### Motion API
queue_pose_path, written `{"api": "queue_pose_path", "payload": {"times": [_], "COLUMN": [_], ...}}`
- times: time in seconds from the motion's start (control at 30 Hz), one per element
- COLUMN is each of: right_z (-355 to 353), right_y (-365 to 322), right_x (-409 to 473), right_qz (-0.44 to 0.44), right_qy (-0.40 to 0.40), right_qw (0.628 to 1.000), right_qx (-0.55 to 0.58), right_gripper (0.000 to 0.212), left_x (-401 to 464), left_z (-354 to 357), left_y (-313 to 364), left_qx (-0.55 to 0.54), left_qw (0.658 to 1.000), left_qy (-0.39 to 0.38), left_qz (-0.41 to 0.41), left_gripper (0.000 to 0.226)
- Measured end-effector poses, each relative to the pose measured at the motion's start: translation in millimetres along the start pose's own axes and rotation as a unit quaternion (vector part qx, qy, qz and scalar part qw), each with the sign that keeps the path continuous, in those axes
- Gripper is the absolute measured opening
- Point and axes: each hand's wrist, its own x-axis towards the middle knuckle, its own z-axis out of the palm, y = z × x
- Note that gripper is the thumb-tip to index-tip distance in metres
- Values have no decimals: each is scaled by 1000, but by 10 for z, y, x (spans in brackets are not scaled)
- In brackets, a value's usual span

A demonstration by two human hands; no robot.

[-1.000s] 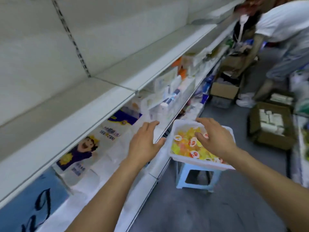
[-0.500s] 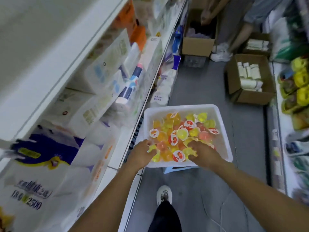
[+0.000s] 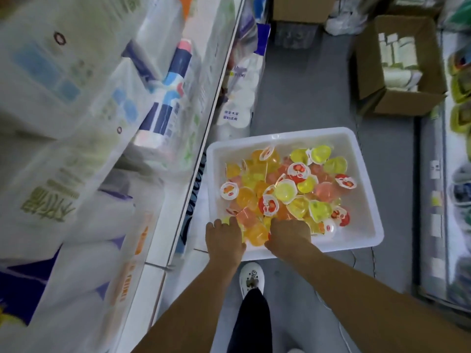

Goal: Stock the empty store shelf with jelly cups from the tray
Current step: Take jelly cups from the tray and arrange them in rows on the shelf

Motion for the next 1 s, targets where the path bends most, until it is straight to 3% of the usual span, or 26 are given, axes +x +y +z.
{"api": "queue_pose_path", "payload": {"times": [0.17, 0.3, 0.43, 0.57, 0.7, 0.77, 1.0], "right_z": [69, -12, -125, -308, -435, -458, -391], "right_y": [-78, -38, 6, 58, 96, 101, 85], "right_x": [60, -11, -268, -644, -1148, -1486, -2687], "right_qz": [12, -27, -10, -6, -37, -66, -193], "right_qy": [-11, 18, 89, 141, 179, 204, 255], "right_qw": [999, 997, 996, 985, 972, 960, 916], "right_qx": [-47, -68, 13, 103, 147, 179, 240], "right_gripper": [35, 25, 35, 48, 63, 60, 50], "left_x": [47, 12, -151, -462, -1001, -1362, -2696], "left_z": [48, -2, -221, -486, -627, -693, -884], "left_y": [-39, -147, -182, -206, -238, -240, -179], "left_qx": [-25, -135, -312, -461, -506, -548, -594], "left_qw": [999, 990, 944, 879, 848, 820, 772], "left_qy": [12, -12, 3, 33, 93, 117, 202], "left_qz": [16, -25, -109, -119, -128, -115, -100], "left_gripper": [53, 60, 54, 48, 39, 37, 36]}}
